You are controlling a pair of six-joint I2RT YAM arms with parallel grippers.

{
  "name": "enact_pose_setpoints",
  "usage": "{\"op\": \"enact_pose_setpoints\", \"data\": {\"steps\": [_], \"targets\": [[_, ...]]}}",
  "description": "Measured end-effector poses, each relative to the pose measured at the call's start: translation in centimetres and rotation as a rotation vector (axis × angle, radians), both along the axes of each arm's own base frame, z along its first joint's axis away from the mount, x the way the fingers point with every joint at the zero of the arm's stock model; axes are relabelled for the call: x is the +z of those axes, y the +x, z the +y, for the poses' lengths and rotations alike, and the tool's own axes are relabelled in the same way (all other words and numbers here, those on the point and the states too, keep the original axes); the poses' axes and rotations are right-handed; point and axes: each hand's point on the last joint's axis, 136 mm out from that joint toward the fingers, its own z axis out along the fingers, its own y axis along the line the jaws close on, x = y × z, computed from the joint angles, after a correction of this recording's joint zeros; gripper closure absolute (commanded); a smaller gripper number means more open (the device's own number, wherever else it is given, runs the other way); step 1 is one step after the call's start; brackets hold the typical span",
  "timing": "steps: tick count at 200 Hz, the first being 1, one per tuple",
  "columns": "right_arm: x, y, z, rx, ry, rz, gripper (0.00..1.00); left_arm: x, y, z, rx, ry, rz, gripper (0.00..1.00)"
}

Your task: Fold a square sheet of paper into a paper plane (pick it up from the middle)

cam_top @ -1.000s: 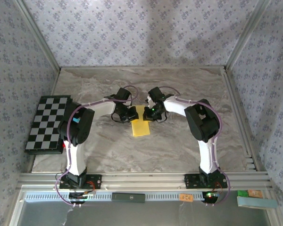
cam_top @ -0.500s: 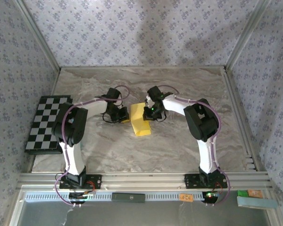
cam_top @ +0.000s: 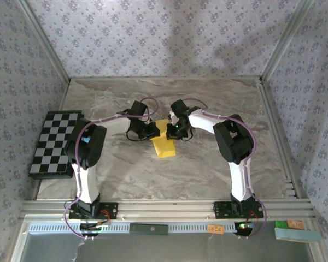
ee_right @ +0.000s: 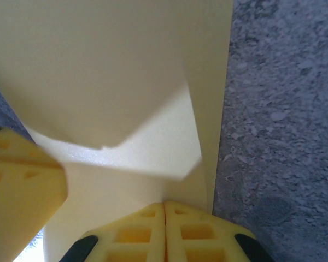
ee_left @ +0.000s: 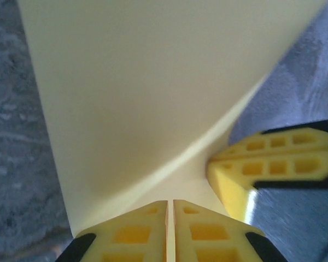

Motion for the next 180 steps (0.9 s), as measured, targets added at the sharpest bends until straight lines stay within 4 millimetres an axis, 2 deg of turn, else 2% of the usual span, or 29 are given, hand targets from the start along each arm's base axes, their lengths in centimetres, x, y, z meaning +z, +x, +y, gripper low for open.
{"op": "enact_pose_setpoints", "data": {"steps": [30,50,91,116,136,154,180], "targets": [[-0.1,0.0,-0.1,0.011,-0.008,-0.004,0.92,-1.3,0.8,0.9,0.026,0.018,0.022,0.89],[-0.1,0.0,-0.1,0.02,-0.013,-0.004,0.92,-1.3,1.6,1.8,0.052,0.019,0.019,0.89],[-0.1,0.0,-0.1,0.033,-0.02,-0.003,0.93,-1.2,3.7,5.0,0.118,0.032,0.006,0.89],[-0.1,0.1,-0.1,0.032,-0.023,0.0,0.92,-0.6,4.5,5.9,0.136,0.047,-0.022,0.89],[-0.1,0.1,-0.1,0.032,-0.024,0.0,0.92,0.8,4.6,5.2,0.123,0.025,-0.058,0.89],[-0.1,0.1,-0.1,0.032,-0.025,0.002,0.93,2.0,4.3,3.4,0.086,-0.006,-0.093,0.89],[-0.1,0.0,-0.2,0.032,-0.026,0.004,0.93,2.4,3.4,1.2,0.035,-0.031,-0.105,0.89]]}}
